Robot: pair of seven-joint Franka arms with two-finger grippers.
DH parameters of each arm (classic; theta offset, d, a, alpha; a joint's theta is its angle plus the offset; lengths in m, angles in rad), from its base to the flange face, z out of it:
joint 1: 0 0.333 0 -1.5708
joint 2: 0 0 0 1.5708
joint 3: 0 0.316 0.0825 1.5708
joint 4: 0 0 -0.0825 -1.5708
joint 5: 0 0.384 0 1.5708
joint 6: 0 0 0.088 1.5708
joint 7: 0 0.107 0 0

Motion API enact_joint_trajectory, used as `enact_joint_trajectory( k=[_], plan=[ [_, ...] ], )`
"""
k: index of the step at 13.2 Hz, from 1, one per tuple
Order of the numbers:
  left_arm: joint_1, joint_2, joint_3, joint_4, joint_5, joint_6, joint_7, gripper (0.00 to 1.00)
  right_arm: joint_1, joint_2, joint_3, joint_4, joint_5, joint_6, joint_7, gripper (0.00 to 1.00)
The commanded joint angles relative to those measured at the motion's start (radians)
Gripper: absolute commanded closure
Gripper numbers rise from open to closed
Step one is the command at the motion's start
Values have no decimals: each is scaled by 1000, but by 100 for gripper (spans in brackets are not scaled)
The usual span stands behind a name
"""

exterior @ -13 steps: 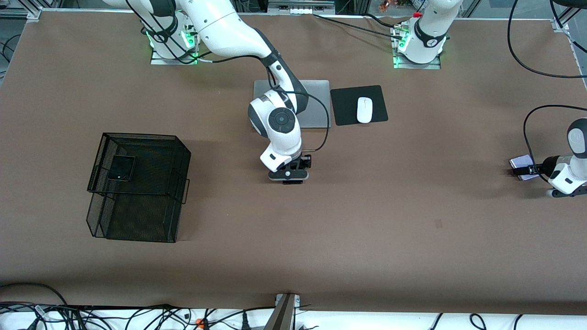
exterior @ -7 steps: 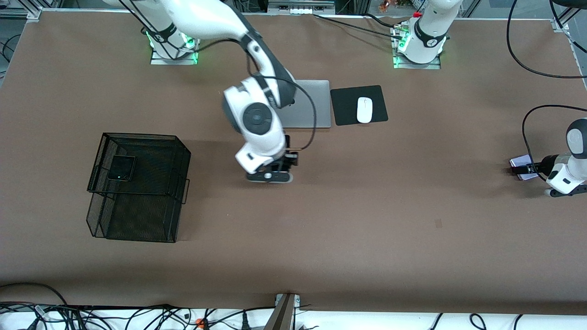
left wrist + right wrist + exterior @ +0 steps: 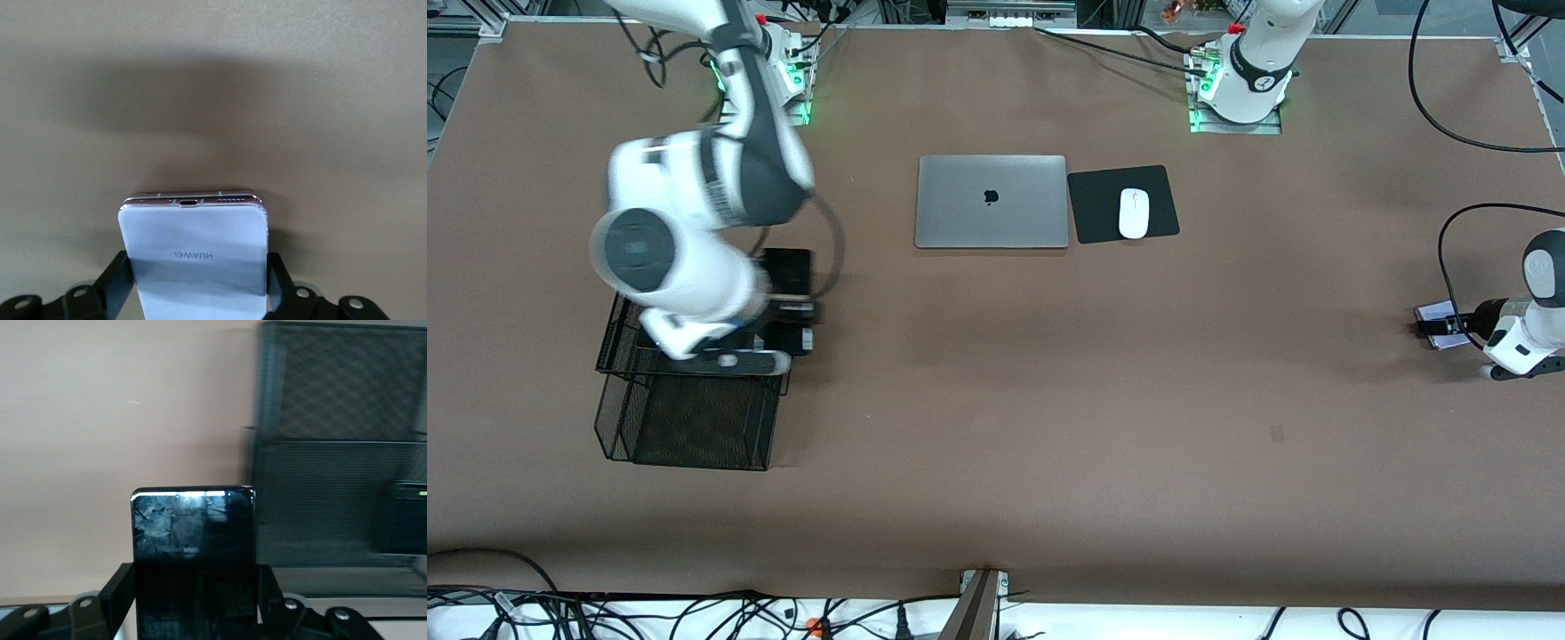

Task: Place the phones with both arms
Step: 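Carry the smartphone into the basket while the left gripper lifts the Huawei phone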

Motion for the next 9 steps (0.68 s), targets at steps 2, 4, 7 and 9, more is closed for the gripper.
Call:
enact_joint_trajectory(
  k=[2,4,7,9],
  plan=[
    [-44,-20,-19,5,6,-61,-19,53,18,-104,-87,-209,3,100,-151,100],
    [-99,-40,-70,42,5,-156,-43,49,18,-102,-92,-293,7,180,-171,100],
    [-257,-40,-121,140,5,-273,-89,49,17,-78,-91,-367,12,298,-194,100],
    [-394,-38,-121,166,-61,-279,-96,49,5,-59,-91,-364,20,310,-194,100]
  ],
)
